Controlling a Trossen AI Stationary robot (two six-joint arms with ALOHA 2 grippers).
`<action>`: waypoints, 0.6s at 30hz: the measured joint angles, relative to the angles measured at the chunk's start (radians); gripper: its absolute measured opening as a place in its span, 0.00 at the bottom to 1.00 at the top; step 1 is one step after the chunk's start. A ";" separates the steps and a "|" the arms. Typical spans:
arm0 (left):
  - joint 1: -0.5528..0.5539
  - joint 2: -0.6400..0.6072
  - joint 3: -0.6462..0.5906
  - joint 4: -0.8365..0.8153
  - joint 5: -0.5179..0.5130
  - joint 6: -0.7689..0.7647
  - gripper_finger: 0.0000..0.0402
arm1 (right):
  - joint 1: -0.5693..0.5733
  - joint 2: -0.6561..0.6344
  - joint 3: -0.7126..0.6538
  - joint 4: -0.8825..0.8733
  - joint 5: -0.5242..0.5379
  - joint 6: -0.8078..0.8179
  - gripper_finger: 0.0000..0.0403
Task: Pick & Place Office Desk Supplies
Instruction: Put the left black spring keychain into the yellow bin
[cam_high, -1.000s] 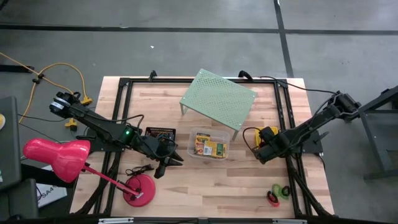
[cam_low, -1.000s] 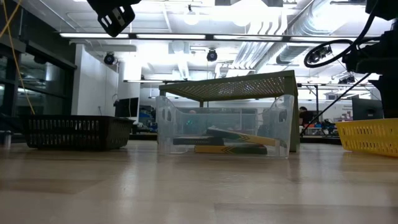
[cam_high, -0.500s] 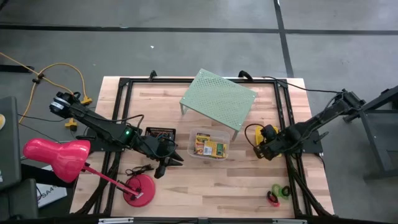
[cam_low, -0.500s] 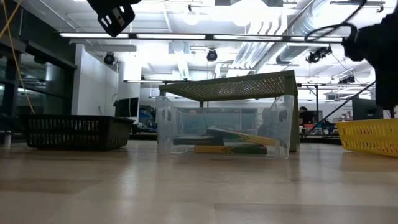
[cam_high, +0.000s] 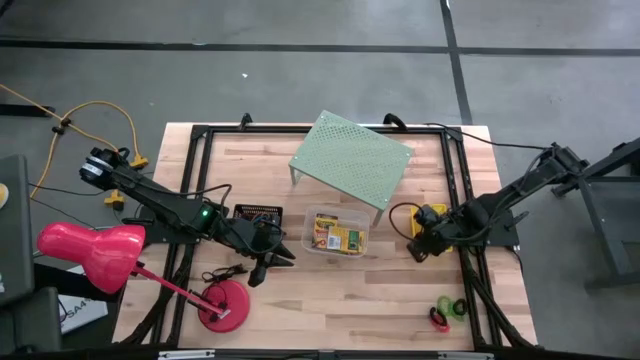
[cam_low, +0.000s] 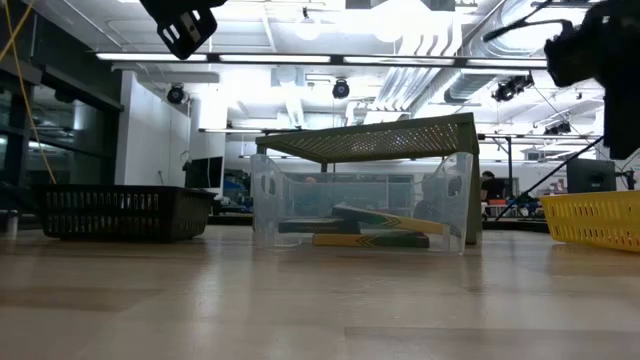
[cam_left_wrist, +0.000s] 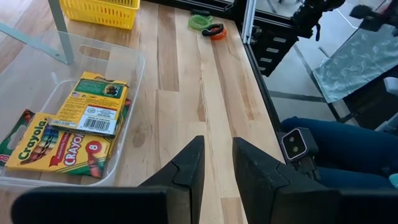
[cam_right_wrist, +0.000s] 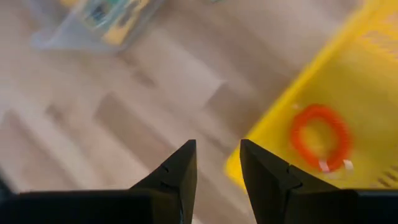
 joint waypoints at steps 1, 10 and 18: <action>0.000 0.000 0.000 0.000 0.000 0.000 0.19 | 0.001 0.000 0.000 0.025 -0.018 -0.025 0.27; 0.000 0.000 0.000 0.000 0.000 0.000 0.19 | 0.105 0.062 0.000 0.289 -0.100 -0.174 0.27; 0.000 0.000 0.000 0.000 0.000 0.000 0.19 | 0.255 0.210 0.000 0.412 -0.171 -0.007 0.27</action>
